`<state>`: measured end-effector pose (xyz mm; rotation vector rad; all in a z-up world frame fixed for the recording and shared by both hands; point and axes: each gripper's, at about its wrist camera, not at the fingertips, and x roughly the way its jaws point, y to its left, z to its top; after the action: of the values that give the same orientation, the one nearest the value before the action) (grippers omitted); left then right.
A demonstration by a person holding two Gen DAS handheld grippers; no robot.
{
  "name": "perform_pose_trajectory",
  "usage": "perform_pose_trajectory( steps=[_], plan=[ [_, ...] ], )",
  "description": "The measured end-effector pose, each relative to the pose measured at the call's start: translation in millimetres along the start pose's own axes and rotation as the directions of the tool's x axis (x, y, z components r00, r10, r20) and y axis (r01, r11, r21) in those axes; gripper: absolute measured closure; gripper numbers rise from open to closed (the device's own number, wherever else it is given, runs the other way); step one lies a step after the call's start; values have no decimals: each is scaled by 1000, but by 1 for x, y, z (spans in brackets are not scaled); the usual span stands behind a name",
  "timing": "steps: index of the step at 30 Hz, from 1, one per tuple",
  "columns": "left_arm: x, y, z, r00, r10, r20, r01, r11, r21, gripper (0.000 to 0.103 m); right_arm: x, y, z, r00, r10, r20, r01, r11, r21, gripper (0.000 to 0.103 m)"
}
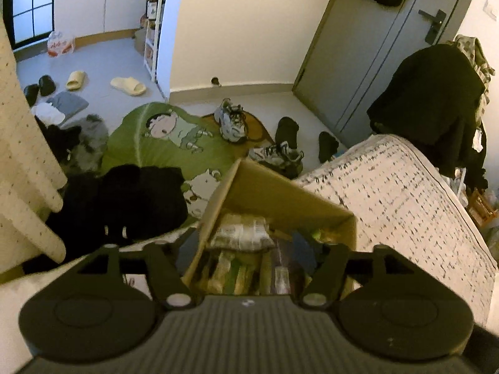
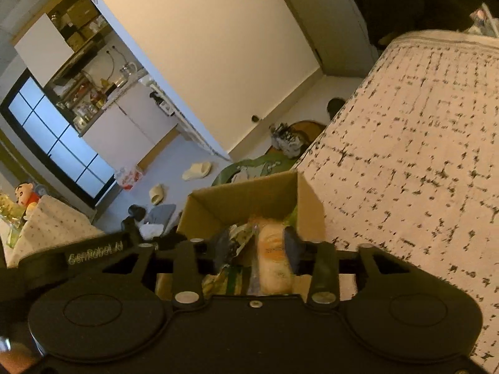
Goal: Organize snacks
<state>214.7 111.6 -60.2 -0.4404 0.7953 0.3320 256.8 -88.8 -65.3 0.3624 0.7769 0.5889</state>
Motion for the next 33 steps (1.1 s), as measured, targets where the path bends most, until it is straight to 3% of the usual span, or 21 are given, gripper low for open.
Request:
perform_pose_trajectory(
  steps=[4,10,20,24,33],
  plan=[
    [-17,-4,-7,1000,4,-12,-4,1000,20,30,-13,-3,-1,1000,-19,16,19,1000,3,58],
    [-50,-7,-15,999,-15,41,13,999,40,20,-43,4,-10,998,-35,49,37,998,-41,48],
    [-94,-2,-34,997,-46,62,43,998,45,14,-94,11,-21,992,-64,106,81,984,-161,19],
    [-109,0,-41,996,-55,71,52,997,55,14,-112,1,-26,985,-87,146,108,984,-139,12],
    [-141,8,-58,990,-67,124,57,995,85,9,-147,-25,-50,965,-190,181,208,975,-83,8]
  ],
)
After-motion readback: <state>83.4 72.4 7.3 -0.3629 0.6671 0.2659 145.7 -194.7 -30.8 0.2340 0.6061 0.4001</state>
